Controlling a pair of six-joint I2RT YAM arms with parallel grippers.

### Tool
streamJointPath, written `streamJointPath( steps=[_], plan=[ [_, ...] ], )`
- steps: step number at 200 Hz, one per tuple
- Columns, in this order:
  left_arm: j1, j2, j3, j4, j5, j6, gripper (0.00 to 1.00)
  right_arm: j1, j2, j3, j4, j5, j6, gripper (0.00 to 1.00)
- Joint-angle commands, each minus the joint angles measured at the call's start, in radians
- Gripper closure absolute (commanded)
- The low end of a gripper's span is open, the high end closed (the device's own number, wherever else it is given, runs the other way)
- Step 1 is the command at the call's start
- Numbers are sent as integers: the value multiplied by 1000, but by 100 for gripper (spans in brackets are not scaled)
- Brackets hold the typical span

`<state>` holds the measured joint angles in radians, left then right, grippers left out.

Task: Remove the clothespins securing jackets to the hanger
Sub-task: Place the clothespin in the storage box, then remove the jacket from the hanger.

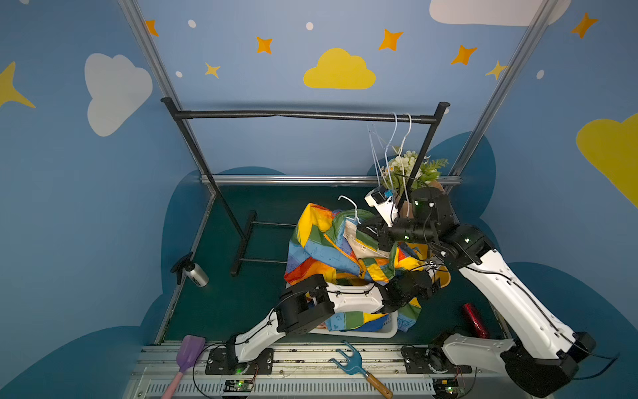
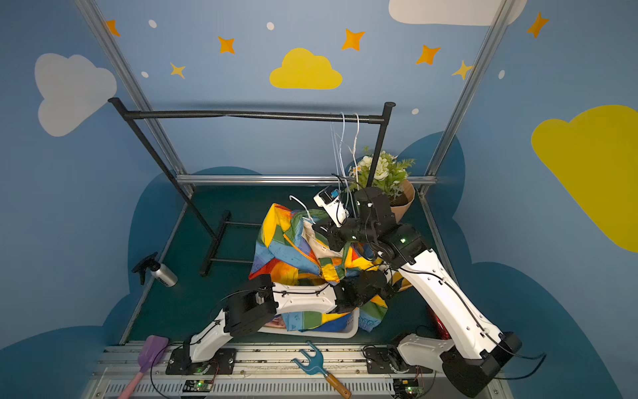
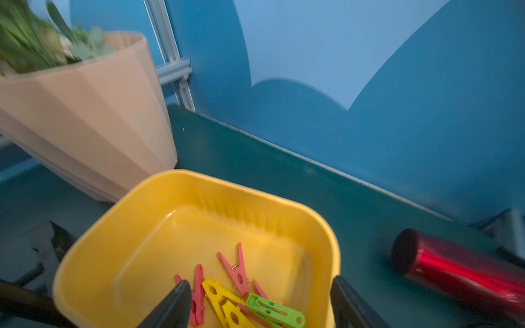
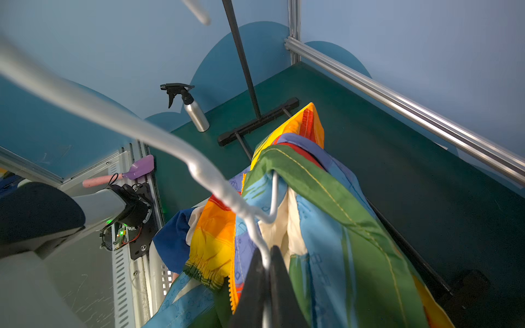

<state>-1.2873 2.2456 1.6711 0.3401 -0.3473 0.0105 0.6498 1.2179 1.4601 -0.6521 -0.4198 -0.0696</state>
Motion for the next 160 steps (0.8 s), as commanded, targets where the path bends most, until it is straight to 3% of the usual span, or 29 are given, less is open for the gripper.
streamJointPath(
  steps=[1,89,128,160],
  plan=[
    [-27,-138,-51,51,-37,21,20,5,-25,61,-12,-11,7,100],
    [-259,-542,-455,40,15,79,13,14,0,244,-76,-56,3,100],
    [-330,-813,-641,-97,-44,65,12,22,-21,229,-64,-54,-2,100],
    [-365,-1048,-711,-223,-231,77,13,33,-22,226,-63,-50,5,100]
  ],
)
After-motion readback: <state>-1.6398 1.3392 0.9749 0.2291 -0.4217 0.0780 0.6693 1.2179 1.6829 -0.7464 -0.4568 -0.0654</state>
